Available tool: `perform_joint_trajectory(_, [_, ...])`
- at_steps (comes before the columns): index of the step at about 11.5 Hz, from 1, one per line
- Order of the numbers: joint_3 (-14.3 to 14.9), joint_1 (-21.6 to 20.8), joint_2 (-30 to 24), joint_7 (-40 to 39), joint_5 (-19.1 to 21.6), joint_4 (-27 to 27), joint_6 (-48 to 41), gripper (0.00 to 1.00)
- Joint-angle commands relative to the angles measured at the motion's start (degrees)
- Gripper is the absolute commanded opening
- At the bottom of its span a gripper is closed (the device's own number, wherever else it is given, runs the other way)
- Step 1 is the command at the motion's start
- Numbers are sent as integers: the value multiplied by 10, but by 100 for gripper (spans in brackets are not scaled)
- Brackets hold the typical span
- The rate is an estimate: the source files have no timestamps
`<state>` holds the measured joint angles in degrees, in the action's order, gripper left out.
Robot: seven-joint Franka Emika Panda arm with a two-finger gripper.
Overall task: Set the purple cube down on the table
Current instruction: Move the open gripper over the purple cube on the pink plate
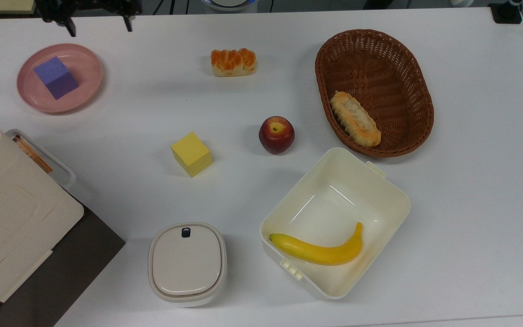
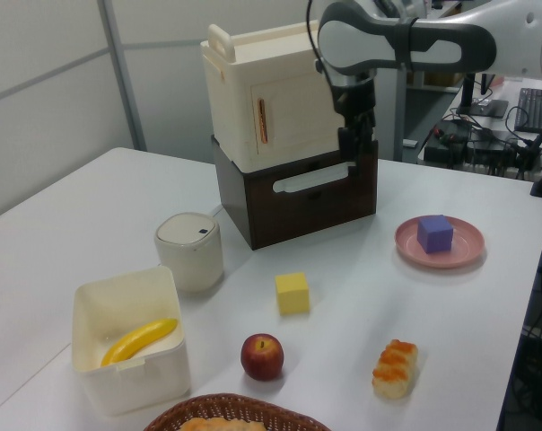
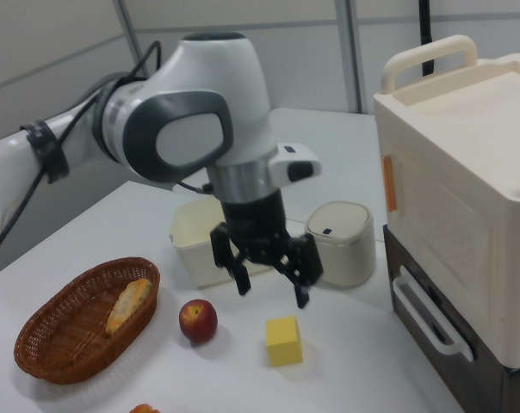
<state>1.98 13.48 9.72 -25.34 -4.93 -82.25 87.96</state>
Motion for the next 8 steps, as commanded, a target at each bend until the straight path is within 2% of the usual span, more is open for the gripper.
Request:
perform_joint_trajectory(1, [3, 55, -11, -114, 3, -27, -7, 100])
perform_joint_trajectory(5, [3, 134, 28, -255, -8, -42, -2, 100])
perform_joint_trajectory(8, [2, 156, 74, -270, -66, -42, 26, 100])
